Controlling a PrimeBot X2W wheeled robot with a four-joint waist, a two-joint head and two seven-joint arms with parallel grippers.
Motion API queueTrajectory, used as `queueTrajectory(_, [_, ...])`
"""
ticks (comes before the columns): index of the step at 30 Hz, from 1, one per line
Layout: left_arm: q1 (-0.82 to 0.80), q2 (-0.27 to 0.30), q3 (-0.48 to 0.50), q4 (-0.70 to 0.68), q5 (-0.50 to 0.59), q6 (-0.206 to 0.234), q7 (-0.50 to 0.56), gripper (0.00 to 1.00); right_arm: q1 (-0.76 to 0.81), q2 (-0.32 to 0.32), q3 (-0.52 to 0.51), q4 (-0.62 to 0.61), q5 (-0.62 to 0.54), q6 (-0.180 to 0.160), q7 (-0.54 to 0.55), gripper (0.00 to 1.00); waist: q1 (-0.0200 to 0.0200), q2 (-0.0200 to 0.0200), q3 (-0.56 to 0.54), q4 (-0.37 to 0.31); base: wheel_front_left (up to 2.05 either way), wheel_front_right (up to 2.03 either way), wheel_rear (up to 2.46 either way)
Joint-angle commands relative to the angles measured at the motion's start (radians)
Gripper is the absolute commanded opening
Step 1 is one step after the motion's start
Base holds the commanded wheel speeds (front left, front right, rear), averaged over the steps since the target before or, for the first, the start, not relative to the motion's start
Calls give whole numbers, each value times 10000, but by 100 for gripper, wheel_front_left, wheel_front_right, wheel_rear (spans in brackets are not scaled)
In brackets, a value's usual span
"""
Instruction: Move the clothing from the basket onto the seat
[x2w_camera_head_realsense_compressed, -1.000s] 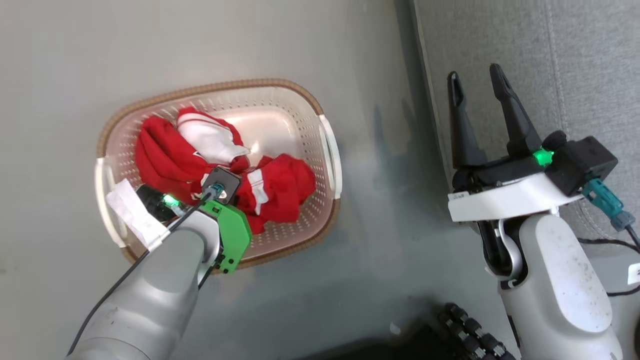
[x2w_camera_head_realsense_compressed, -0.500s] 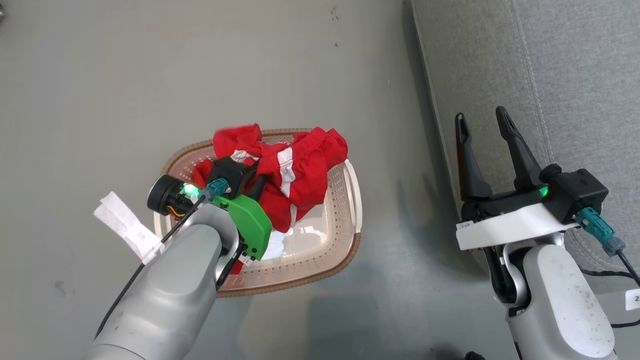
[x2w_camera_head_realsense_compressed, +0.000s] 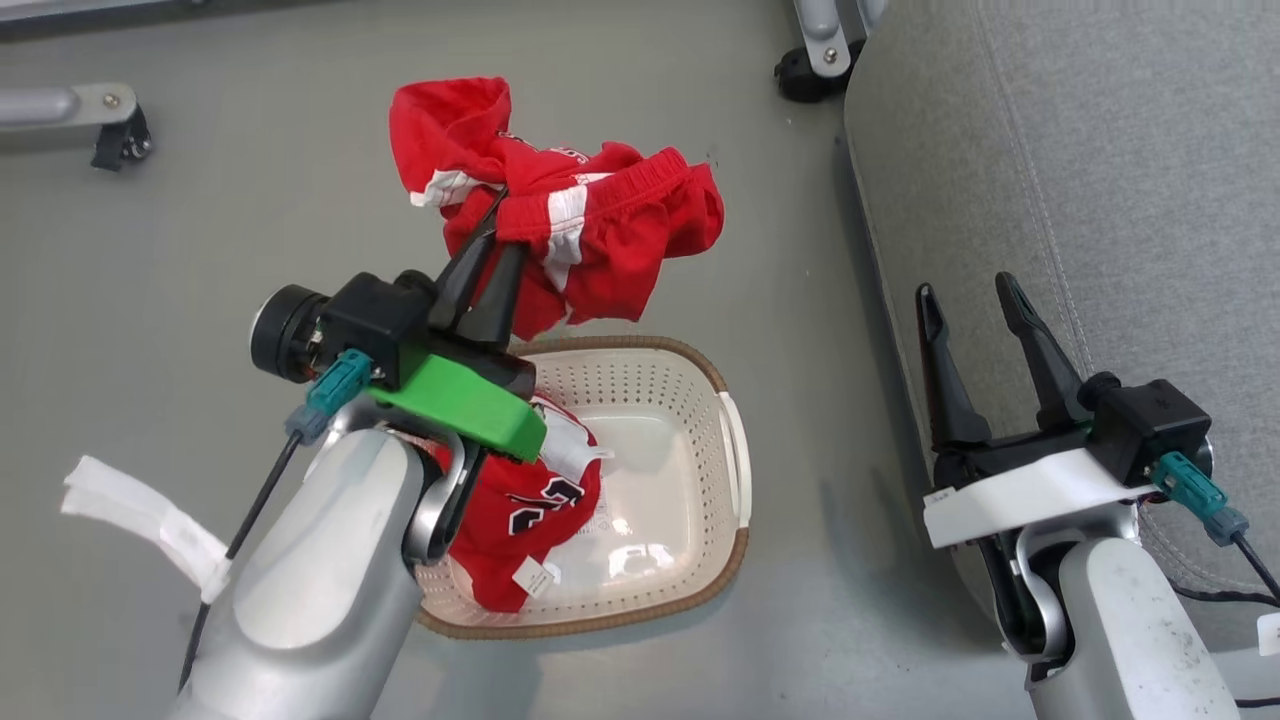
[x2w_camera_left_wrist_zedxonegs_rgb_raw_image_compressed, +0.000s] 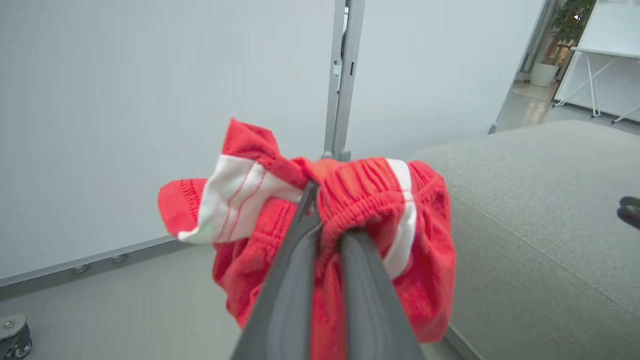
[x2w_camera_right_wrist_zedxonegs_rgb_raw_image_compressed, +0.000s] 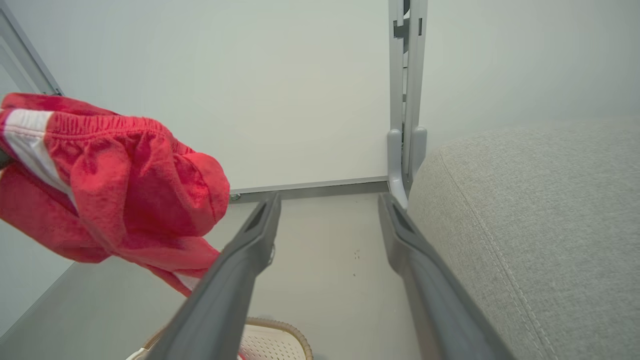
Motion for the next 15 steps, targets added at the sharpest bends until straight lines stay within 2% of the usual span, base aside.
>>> queueTrajectory(1, [315, 53, 206, -448, 178, 71, -32, 0, 177, -30, -11, -81, -71, 1, 70, 100, 1, 0, -436, 157, 0, 0, 0])
queueTrajectory(8, [1255, -167, 1012, -2390, 682, -63, -33, 0, 602, -30, 87, -334, -179, 1, 389, 100, 1, 0, -1045, 217, 0, 0, 0])
queueTrajectory(15, [2339, -341, 1443, -3682, 966, -356, -31, 0, 1081, -30, 309, -509, -150, 1, 688, 100, 1, 0, -1648, 217, 0, 0, 0])
